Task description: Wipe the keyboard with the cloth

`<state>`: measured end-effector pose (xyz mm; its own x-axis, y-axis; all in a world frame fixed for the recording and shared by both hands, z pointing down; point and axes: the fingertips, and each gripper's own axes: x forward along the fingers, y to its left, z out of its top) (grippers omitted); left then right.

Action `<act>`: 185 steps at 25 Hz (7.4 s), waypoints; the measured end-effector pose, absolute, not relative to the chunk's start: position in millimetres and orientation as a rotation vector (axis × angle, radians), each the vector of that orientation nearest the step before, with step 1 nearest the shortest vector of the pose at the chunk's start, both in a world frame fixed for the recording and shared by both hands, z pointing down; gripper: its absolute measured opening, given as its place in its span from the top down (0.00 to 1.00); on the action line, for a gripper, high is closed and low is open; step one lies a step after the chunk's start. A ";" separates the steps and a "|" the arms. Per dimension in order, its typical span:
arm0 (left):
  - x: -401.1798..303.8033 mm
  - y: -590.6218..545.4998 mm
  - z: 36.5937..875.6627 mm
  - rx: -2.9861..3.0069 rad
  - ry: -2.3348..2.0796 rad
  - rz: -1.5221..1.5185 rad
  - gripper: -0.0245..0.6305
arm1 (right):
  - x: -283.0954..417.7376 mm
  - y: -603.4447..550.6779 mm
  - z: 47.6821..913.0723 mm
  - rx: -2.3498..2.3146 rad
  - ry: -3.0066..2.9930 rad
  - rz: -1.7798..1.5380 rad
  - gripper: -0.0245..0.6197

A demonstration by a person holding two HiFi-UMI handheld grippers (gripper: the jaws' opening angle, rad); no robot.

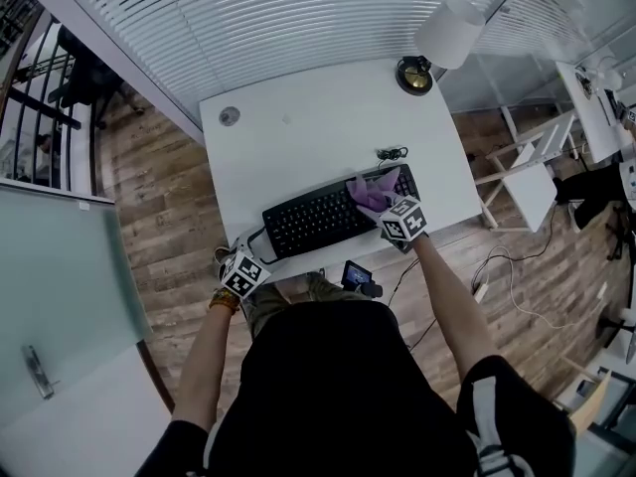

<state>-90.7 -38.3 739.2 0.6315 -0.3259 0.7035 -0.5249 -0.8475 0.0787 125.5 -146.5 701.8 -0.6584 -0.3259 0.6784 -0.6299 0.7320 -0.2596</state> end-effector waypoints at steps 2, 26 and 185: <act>-90.7 -38.6 739.0 2.577 -0.690 1.032 0.33 | 115.1 -142.5 702.4 0.670 -2.308 0.610 0.80; -88.9 -38.9 739.6 2.577 -0.701 1.016 0.33 | 41.9 -119.7 703.6 0.443 -2.318 0.664 0.80; -88.2 -41.2 747.2 2.523 -0.701 1.023 0.29 | -66.0 -64.4 704.2 0.207 -2.313 0.704 0.81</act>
<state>-88.2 -41.2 747.2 0.6214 -0.3170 0.7164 -0.5535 -0.8249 0.1151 -66.0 -64.4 704.2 -0.7424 0.0477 0.6682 -0.3327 0.8394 -0.4297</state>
